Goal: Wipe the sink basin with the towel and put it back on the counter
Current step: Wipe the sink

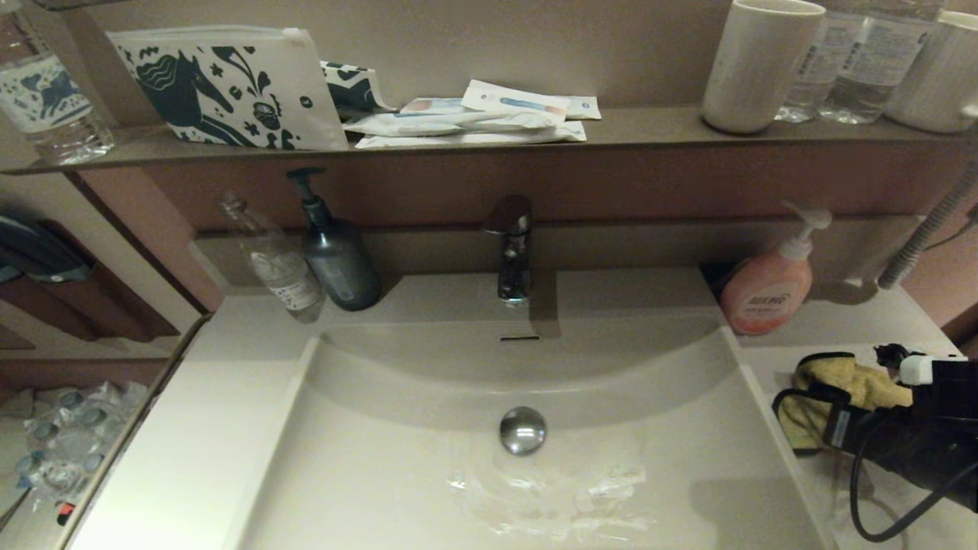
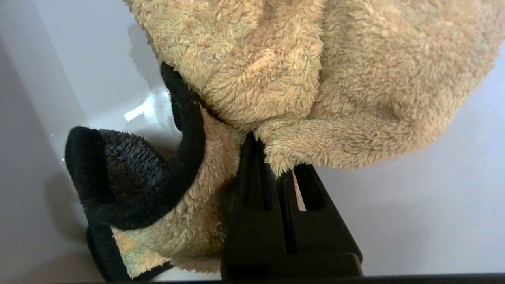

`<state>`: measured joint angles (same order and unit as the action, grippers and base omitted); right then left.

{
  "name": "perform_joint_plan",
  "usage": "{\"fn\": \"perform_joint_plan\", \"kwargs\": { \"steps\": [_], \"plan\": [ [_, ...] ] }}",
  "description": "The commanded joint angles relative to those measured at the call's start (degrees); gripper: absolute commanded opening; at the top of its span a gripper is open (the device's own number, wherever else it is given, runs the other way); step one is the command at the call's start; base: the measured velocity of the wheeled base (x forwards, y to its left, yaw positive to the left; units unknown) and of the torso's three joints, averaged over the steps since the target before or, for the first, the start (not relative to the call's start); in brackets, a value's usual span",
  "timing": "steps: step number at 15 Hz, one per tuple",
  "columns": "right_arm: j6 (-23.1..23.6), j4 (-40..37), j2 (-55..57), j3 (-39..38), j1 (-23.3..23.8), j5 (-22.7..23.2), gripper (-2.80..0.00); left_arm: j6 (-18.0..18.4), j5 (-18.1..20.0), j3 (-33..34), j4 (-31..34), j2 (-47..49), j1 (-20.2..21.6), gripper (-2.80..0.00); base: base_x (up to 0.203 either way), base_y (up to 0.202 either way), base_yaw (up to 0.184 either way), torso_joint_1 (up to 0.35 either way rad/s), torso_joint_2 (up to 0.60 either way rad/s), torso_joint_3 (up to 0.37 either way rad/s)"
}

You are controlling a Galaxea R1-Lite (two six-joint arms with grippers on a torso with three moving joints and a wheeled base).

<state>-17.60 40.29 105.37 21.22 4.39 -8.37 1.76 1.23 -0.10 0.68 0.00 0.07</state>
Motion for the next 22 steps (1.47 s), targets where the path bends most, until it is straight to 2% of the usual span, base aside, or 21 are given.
{"fn": "perform_joint_plan", "kwargs": {
  "steps": [1,3,6,10,13,15,22],
  "plan": [
    [0.4,-3.7,-3.8,0.0,0.7,-0.3,-2.80,0.0,0.0,0.0,0.0,0.1,0.0,-2.80,0.000,0.000,0.000,0.000,0.00,0.000],
    [1.6,-12.2,-9.9,0.5,1.7,-0.3,-2.80,0.0,0.0,0.0,0.0,0.1,0.0,-2.80,0.000,0.000,0.000,0.011,0.01,0.001],
    [3.4,-32.6,-19.9,3.3,4.0,-0.3,-2.80,0.0,0.0,0.0,0.0,0.1,0.0,-2.80,0.000,0.000,0.000,0.000,0.00,0.000],
    [8.1,-46.5,-26.7,7.6,9.4,-0.3,-2.80,0.0,0.0,0.0,0.0,0.1,0.0,-2.80,0.000,0.000,0.000,0.000,0.00,0.000],
    [12.7,-48.6,-24.1,10.2,16.1,-1.6,-2.80,0.0,-0.1,0.0,0.0,0.1,0.0,-2.80,0.000,0.000,0.000,0.000,0.00,0.000],
    [14.3,-47.8,-19.8,11.6,18.9,-2.2,-2.80,0.0,0.0,0.0,0.0,0.1,0.0,-2.80,0.000,0.000,0.000,0.000,0.00,0.000],
    [14.3,-32.8,-2.4,14.7,21.9,-5.1,-2.80,0.0,0.0,0.0,0.0,0.1,0.0,-2.80,0.000,0.000,0.000,0.000,0.00,0.000]
  ]
}}
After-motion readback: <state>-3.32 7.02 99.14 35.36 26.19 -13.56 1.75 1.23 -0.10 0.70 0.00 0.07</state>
